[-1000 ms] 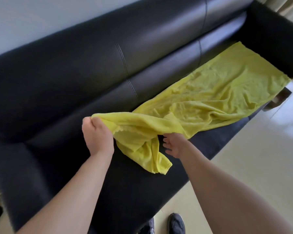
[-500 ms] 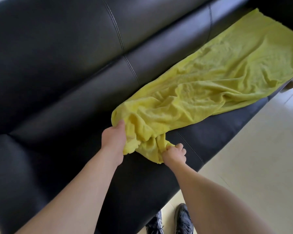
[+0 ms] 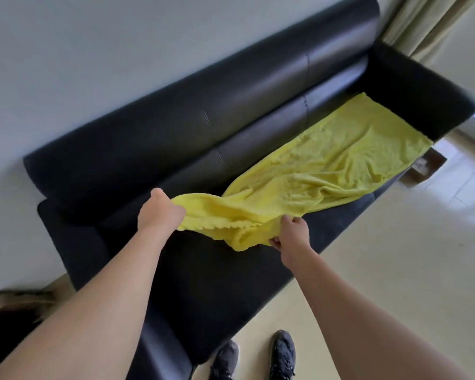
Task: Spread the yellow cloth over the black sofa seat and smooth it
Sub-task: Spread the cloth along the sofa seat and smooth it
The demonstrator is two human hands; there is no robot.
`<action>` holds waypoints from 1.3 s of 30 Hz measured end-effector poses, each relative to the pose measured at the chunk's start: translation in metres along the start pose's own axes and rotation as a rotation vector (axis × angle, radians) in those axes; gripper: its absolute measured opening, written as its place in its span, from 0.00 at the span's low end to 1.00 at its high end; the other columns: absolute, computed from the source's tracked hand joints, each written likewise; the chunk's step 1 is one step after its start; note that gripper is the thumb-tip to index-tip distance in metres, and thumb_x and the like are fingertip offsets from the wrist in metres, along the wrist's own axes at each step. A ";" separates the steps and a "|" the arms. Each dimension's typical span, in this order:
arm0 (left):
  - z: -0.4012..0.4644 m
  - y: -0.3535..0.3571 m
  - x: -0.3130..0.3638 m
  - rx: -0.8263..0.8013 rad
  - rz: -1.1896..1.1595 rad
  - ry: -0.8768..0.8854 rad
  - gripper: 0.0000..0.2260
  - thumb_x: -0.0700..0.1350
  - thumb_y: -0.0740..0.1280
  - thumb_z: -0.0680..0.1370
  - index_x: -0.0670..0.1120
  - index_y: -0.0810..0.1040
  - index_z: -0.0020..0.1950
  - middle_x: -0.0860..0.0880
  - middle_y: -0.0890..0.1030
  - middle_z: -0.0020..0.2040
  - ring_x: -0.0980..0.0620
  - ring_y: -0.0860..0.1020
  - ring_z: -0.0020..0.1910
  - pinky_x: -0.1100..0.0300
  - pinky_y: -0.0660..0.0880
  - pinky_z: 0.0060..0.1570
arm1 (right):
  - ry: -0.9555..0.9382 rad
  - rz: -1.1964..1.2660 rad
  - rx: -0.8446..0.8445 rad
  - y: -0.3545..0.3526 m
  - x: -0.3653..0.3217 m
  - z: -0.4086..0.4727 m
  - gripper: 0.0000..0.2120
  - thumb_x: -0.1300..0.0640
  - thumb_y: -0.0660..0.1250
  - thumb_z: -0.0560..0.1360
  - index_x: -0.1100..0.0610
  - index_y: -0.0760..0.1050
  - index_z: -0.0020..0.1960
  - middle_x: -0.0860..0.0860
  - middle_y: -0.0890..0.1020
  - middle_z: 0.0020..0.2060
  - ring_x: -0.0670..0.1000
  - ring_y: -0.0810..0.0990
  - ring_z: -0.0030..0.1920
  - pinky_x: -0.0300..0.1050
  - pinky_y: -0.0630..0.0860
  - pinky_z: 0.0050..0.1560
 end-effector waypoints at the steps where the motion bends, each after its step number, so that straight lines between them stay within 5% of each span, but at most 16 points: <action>1: -0.003 -0.012 0.001 0.022 -0.029 0.010 0.11 0.40 0.63 0.74 0.42 0.71 0.56 0.44 0.76 0.47 0.44 0.75 0.46 0.54 0.70 0.38 | 0.013 -0.030 -0.006 0.000 -0.010 -0.011 0.10 0.54 0.55 0.82 0.56 0.71 0.59 0.53 0.74 0.49 0.51 0.73 0.38 0.41 0.75 0.26; 6: -0.032 -0.070 -0.002 -0.022 -0.549 -0.020 0.07 0.39 0.63 0.77 0.46 0.76 0.54 0.49 0.76 0.44 0.53 0.73 0.40 0.55 0.73 0.42 | -0.052 -0.065 -0.001 0.003 -0.062 -0.099 0.05 0.60 0.54 0.78 0.57 0.68 0.49 0.52 0.69 0.38 0.51 0.67 0.33 0.42 0.68 0.28; 9: -0.030 -0.107 -0.003 -0.086 -0.883 -0.078 0.09 0.39 0.64 0.80 0.48 0.76 0.58 0.51 0.75 0.44 0.52 0.74 0.42 0.51 0.78 0.51 | -0.306 -0.005 0.156 -0.003 -0.094 -0.139 0.09 0.59 0.55 0.77 0.55 0.68 0.56 0.51 0.71 0.37 0.50 0.69 0.33 0.45 0.67 0.31; 12: -0.017 -0.139 0.003 -0.139 -1.100 -0.064 0.13 0.42 0.63 0.81 0.42 0.73 0.65 0.46 0.77 0.55 0.50 0.77 0.47 0.53 0.80 0.45 | -0.603 0.055 0.337 -0.011 -0.117 -0.176 0.13 0.58 0.53 0.78 0.46 0.64 0.60 0.50 0.73 0.35 0.51 0.72 0.33 0.48 0.69 0.33; 15: -0.014 -0.150 0.005 -0.182 -0.991 -0.040 0.16 0.47 0.64 0.81 0.43 0.70 0.67 0.47 0.76 0.50 0.50 0.76 0.43 0.53 0.78 0.44 | -0.567 -0.185 0.275 0.000 -0.120 -0.184 0.11 0.58 0.54 0.77 0.50 0.69 0.57 0.51 0.75 0.37 0.52 0.73 0.35 0.48 0.70 0.34; 18: -0.024 -0.141 0.008 -0.358 -0.219 0.185 0.18 0.45 0.68 0.77 0.49 0.64 0.63 0.45 0.71 0.53 0.49 0.72 0.46 0.54 0.73 0.43 | -0.206 -0.488 -0.031 0.007 -0.105 -0.170 0.10 0.60 0.62 0.78 0.57 0.75 0.58 0.53 0.76 0.37 0.50 0.72 0.31 0.41 0.70 0.28; 21: -0.025 -0.132 0.010 -0.334 0.192 0.299 0.17 0.38 0.60 0.75 0.49 0.59 0.61 0.44 0.70 0.47 0.50 0.71 0.41 0.55 0.70 0.38 | -0.198 -0.491 0.043 0.002 -0.116 -0.162 0.16 0.62 0.61 0.78 0.60 0.74 0.64 0.55 0.79 0.46 0.52 0.75 0.37 0.40 0.70 0.31; 24: -0.023 -0.134 0.025 -0.189 0.050 0.356 0.11 0.39 0.60 0.78 0.47 0.65 0.59 0.49 0.71 0.45 0.52 0.72 0.40 0.58 0.67 0.34 | -0.244 -0.309 0.020 0.006 -0.129 -0.158 0.14 0.63 0.57 0.79 0.59 0.76 0.61 0.52 0.71 0.35 0.51 0.67 0.32 0.44 0.69 0.33; 29: -0.011 -0.152 0.024 -0.087 -0.405 0.286 0.05 0.42 0.63 0.80 0.45 0.76 0.54 0.46 0.78 0.49 0.50 0.76 0.44 0.57 0.76 0.38 | -0.097 -0.187 -0.150 0.019 -0.113 -0.162 0.13 0.64 0.55 0.79 0.58 0.78 0.56 0.54 0.69 0.37 0.50 0.67 0.32 0.44 0.73 0.34; 35: -0.012 -0.168 0.010 -0.154 -0.816 0.270 0.06 0.46 0.64 0.81 0.47 0.80 0.51 0.47 0.80 0.50 0.48 0.79 0.52 0.51 0.78 0.54 | -0.010 0.006 -0.344 0.042 -0.095 -0.183 0.10 0.67 0.57 0.79 0.61 0.76 0.47 0.56 0.70 0.38 0.50 0.69 0.30 0.46 0.76 0.34; 39: -0.018 -0.166 0.004 -0.251 -0.793 0.345 0.13 0.51 0.63 0.80 0.42 0.79 0.49 0.46 0.78 0.44 0.48 0.75 0.45 0.52 0.74 0.46 | -0.002 0.060 -0.368 0.058 -0.091 -0.200 0.11 0.67 0.56 0.79 0.62 0.76 0.43 0.55 0.70 0.35 0.51 0.70 0.30 0.48 0.77 0.37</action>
Point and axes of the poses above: each hand's wrist, its own z-axis towards the middle knuckle, its own y-axis out of the palm, x = y × z, the point moved 5 cm from there along z, towards the middle knuckle
